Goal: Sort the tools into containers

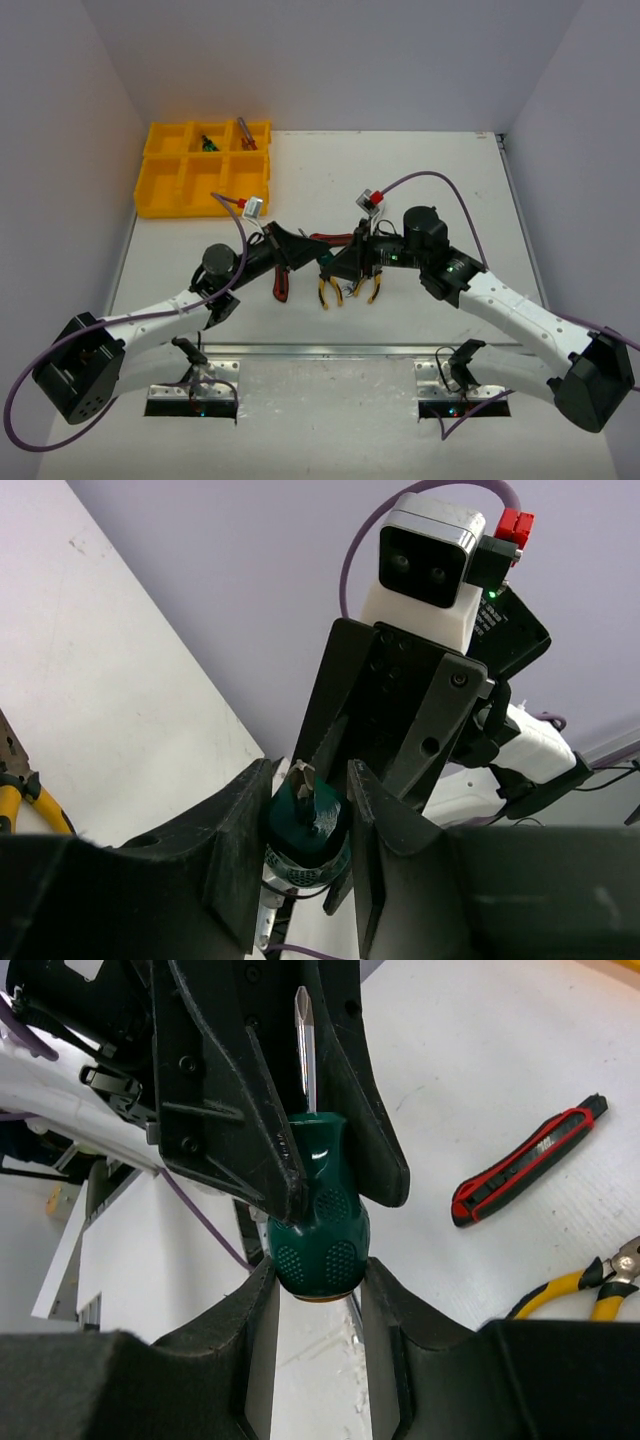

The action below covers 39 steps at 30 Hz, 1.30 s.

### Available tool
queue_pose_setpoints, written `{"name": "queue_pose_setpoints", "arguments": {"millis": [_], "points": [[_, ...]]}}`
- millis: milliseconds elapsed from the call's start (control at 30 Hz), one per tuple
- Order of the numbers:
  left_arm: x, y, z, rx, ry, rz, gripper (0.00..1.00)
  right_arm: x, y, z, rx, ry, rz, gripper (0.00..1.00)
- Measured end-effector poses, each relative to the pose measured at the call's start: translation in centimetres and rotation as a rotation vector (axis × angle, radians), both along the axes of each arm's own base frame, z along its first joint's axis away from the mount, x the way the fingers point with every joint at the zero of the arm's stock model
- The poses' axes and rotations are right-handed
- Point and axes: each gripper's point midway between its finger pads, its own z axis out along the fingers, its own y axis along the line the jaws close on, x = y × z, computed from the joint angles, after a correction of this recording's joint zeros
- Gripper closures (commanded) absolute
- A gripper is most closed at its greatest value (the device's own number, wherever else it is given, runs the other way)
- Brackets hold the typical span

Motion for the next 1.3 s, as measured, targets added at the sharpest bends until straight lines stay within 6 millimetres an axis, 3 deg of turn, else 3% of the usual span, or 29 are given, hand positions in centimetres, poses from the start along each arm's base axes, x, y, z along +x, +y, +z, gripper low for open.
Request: {"name": "queue_pose_setpoints", "arguments": {"millis": [33, 67, 133, 200, 300, 367, 467, 600, 733, 800, 867, 1000, 1100, 1167, 1267, 1300], "points": [[0.1, -0.1, 0.0, 0.0, 0.0, 0.0, 1.0, 0.0, 0.0, 0.0, 0.0, 0.002, -0.003, 0.4], [0.1, -0.1, 0.0, 0.001, 0.001, -0.001, 1.0, 0.1, 0.0, 0.0, -0.001, 0.003, -0.009, 0.28], [0.2, -0.4, 0.0, 0.01, 0.008, -0.006, 1.0, 0.5, -0.1, -0.1, -0.008, 0.001, -0.035, 0.17], [1.3, -0.8, -0.2, 0.06, 0.038, 0.027, 1.0, 1.3, -0.7, -0.8, -0.045, 0.018, -0.103, 0.13], [5.3, -0.2, 0.5, 0.176, 0.089, 0.198, 1.0, 3.1, -2.7, -2.6, -0.167, 0.059, -0.268, 0.08], [9.5, 2.0, 1.8, 0.264, 0.123, 0.363, 1.0, 4.1, -4.7, -3.6, -0.26, 0.084, -0.388, 0.05], [16.2, 8.9, 3.3, 0.383, 0.185, 0.63, 1.0, 4.8, -8.2, -3.9, -0.356, 0.063, -0.551, 0.01], [24.9, 21.9, 3.7, 0.48, 0.317, 1.022, 1.0, 4.6, -11.3, -2.5, -0.373, 0.002, -0.662, 0.01], [30.2, 32.7, 0.4, 0.571, 0.483, 1.263, 1.0, 4.5, -11.9, -2.7, -0.403, -0.016, -0.666, 0.01], [32.8, 37.1, -1.6, 0.643, 0.565, 1.336, 1.0, 4.3, -11.7, -3.4, -0.427, -0.009, -0.635, 0.01], [36.7, 40.4, -2.5, 0.668, 0.543, 1.395, 1.0, 4.0, -11.5, -4.4, -0.453, 0.008, -0.608, 0.01], [41.3, 45.3, -6.9, 0.783, 0.528, 1.395, 1.0, 3.0, -11.4, -6.1, -0.48, 0.026, -0.555, 0.01], [42.4, 47.4, -10.5, 0.832, 0.535, 1.369, 1.0, 2.4, -11.2, -7.0, -0.488, 0.043, -0.522, 0.01], [42.6, 48.2, -12.2, 0.848, 0.537, 1.342, 0.93, 2.2, -11.0, -7.2, -0.484, 0.048, -0.503, 0.01], [43.3, 48.7, -12.9, 0.851, 0.494, 1.314, 0.92, 2.3, -10.4, -7.5, -0.478, 0.053, -0.485, 0.01], [43.5, 48.9, -12.8, 0.848, 0.476, 1.313, 0.85, 2.4, -10.3, -7.8, -0.484, 0.059, -0.479, 0.01]]}}
